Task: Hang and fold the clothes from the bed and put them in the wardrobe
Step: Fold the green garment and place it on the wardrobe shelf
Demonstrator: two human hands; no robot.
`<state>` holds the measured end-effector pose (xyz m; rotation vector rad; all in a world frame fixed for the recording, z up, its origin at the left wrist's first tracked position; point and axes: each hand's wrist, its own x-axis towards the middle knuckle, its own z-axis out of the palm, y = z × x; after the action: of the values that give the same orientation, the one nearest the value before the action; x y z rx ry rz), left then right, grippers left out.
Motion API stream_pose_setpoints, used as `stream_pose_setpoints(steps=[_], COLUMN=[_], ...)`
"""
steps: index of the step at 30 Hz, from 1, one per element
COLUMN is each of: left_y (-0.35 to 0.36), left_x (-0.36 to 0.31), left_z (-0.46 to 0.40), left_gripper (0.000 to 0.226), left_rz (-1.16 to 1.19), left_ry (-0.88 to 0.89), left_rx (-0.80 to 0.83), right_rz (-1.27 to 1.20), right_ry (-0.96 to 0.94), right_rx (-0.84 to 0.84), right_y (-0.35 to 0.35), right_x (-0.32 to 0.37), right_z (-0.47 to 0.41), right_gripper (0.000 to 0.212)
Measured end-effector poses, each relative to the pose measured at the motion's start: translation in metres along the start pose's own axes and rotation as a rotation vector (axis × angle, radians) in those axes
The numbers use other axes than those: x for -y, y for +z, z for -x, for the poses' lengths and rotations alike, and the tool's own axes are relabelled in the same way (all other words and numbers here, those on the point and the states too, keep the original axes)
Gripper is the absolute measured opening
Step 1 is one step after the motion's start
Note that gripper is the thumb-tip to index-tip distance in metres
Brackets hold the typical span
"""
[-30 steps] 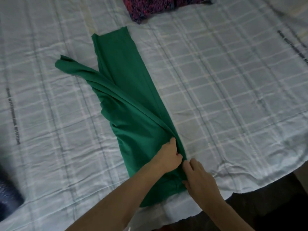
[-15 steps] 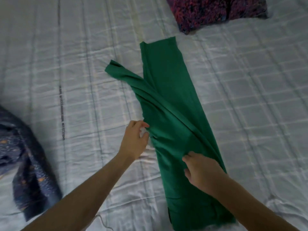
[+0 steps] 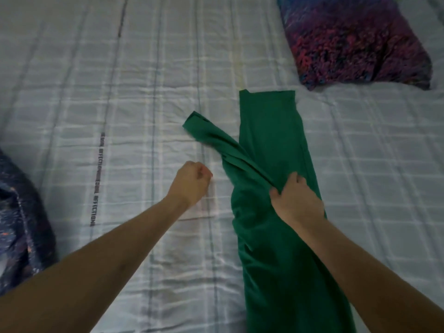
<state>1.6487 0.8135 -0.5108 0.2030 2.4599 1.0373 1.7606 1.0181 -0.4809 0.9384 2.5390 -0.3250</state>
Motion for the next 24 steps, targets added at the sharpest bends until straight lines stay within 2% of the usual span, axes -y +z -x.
stream_pose_setpoints(steps=[1, 2, 5, 7, 8, 10, 15, 17, 21, 23, 24], left_y=[0.002, 0.003, 0.005, 0.003, 0.002, -0.001, 0.007, 0.016, 0.04, 0.049, 0.053], left_x=[-0.001, -0.002, -0.002, -0.004, -0.007, -0.018, -0.049, -0.055, -0.062, -0.067, -0.071], left_z=[-0.005, -0.008, -0.019, -0.032, -0.039, -0.052, -0.082, -0.097, -0.122, -0.134, -0.139], left_gripper=[0.023, 0.024, 0.03, 0.037, 0.038, 0.041, 0.054, 0.052, 0.036, 0.026, 0.028], left_rz=[0.018, 0.036, 0.075, 0.118, 0.128, 0.162, 0.281, 0.312, 0.193, 0.204, 0.222], left_ry=[-0.028, -0.053, -0.089, -0.05, -0.019, 0.043, 0.275, 0.282, 0.205, 0.119, 0.068], left_rx=[-0.014, -0.02, -0.009, -0.04, -0.058, -0.067, 0.09, 0.098, -0.081, -0.147, -0.145], right_rz=[0.015, 0.052, 0.102, 0.021, -0.052, -0.286, -1.04, -1.035, -0.999, -1.09, -1.194], right_ry=[0.043, 0.003, -0.426, -0.562, -0.545, -0.419, -0.034, 0.025, 0.098, 0.126, 0.133], right_rx=[0.024, -0.005, -0.205, -0.14, -0.072, 0.072, 0.292, 0.286, 0.403, 0.451, 0.459], right_y=[-0.004, -0.006, -0.01, -0.01, -0.011, -0.013, -0.042, -0.049, -0.06, -0.065, -0.068], right_x=[0.003, 0.006, 0.02, 0.034, 0.043, 0.059, 0.05, 0.029, -0.009, -0.016, -0.017], right_z=[-0.01, -0.016, -0.028, -0.04, -0.048, -0.065, -0.101, -0.113, -0.135, -0.145, -0.15], right_gripper=[0.061, 0.054, 0.044, 0.049, 0.048, 0.033, 0.022, 0.028, 0.052, 0.052, 0.045])
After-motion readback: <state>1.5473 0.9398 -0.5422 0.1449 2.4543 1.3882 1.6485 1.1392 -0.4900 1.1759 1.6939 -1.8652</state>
